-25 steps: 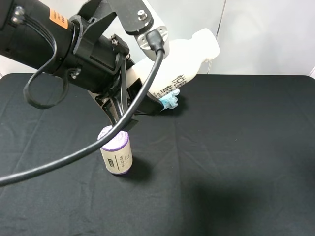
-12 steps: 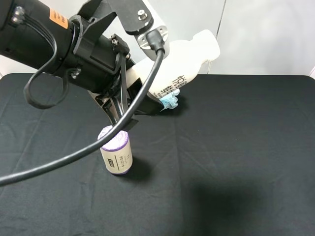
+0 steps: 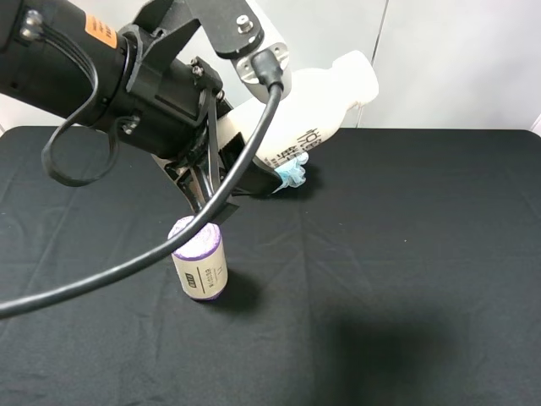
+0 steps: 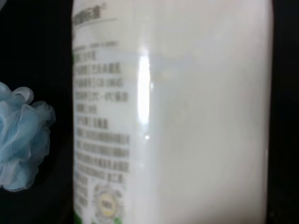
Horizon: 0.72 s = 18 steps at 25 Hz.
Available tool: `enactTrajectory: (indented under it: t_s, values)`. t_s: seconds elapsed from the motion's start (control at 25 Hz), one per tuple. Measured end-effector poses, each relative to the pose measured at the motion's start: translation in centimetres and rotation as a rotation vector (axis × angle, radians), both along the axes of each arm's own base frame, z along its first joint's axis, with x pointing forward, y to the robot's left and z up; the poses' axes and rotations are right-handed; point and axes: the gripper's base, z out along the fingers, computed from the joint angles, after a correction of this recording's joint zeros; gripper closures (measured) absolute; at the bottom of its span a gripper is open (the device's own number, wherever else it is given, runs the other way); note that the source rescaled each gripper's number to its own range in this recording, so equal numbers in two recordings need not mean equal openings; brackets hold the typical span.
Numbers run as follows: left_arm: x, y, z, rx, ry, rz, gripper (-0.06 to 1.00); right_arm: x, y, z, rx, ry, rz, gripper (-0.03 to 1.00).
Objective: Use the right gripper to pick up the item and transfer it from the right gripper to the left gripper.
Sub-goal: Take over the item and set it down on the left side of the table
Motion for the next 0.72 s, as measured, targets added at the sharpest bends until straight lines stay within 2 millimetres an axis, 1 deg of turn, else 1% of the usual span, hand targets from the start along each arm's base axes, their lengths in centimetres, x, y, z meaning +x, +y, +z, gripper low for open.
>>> enactTrajectory:
  t_s: [0.2,0.36,0.56,0.72]
  values:
    - [0.1,0.0,0.1,-0.009,-0.011,0.005,0.91,-3.7,-2.5,-4.1,-0.037,0.003,-0.025,-0.02]
    - [0.2,-0.1,0.2,-0.023,-0.027,0.014,0.91,-5.8,-4.0,-7.9,-0.065,0.013,-0.040,-0.02]
    - [0.3,-0.1,0.2,-0.024,-0.028,0.014,0.91,-7.4,-5.0,-12.2,-0.088,0.039,-0.043,-0.02]
    - [0.3,-0.1,0.3,-0.029,-0.033,0.017,0.91,-8.0,-5.4,-15.7,-0.110,0.073,-0.042,-0.02]
